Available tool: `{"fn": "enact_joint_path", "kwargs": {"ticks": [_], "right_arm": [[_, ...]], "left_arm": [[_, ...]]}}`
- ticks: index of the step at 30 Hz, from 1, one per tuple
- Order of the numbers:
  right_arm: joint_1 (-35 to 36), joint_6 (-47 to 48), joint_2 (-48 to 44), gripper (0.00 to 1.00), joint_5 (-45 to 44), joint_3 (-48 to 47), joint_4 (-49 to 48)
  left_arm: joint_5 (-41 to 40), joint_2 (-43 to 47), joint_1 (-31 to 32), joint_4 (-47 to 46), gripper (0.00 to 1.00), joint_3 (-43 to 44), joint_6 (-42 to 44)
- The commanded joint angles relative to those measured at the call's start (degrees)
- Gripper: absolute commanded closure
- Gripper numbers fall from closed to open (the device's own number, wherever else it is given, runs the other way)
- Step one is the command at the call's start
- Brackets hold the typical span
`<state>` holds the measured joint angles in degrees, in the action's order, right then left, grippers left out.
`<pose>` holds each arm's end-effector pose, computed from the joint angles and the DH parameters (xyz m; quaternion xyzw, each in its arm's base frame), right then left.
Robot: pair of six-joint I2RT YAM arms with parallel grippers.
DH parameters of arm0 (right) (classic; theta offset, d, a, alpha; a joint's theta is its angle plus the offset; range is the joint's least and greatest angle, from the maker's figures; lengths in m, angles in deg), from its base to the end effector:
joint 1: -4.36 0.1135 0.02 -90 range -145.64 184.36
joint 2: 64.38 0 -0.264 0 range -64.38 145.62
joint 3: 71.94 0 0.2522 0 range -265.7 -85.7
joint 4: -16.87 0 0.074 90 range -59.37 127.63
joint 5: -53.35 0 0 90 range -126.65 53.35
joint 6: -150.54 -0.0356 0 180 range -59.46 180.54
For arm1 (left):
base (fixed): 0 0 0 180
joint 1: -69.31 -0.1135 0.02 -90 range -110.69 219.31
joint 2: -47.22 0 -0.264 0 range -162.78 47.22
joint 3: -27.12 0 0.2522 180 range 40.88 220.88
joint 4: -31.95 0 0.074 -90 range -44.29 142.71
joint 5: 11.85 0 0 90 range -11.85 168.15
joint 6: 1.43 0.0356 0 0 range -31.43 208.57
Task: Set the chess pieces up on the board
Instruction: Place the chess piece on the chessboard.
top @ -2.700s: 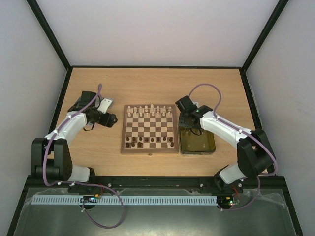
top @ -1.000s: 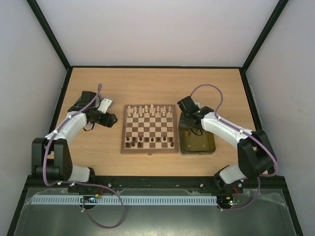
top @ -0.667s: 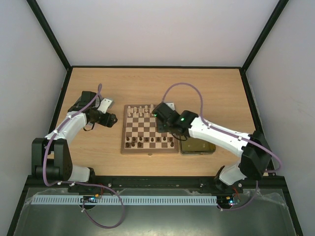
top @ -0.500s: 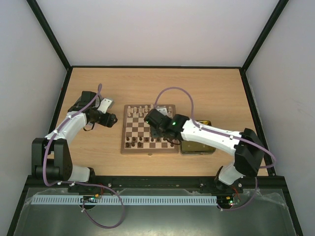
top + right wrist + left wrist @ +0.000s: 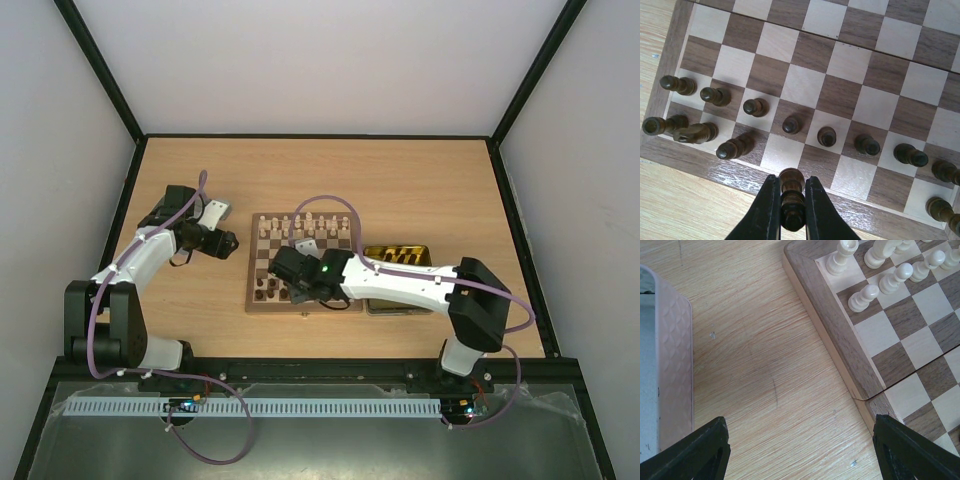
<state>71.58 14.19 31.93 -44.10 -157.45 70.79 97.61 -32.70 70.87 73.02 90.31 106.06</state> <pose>0.1372 0.3148 0.2298 -0.1624 0.9602 0.1480 0.1727 0.2722 -0.0193 0.2098 0.2029 0.9261 -0.1229 0.2932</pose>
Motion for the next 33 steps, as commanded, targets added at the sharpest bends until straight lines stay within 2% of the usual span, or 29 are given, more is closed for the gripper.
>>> {"fn": "enact_joint_path", "kwargs": {"ticks": [1,33], "right_arm": [[1.02,-0.93,1.78,0.98,-1.69,-3.04,2.15],[1.53,-0.98,6.86,0.98,-1.44,-3.14,-1.79]], "left_arm": [[0.31,0.31,-0.33,0.07,0.21,-0.30,0.26],[0.48,0.59,-0.40,0.05,0.21,-0.53,0.26]]}}
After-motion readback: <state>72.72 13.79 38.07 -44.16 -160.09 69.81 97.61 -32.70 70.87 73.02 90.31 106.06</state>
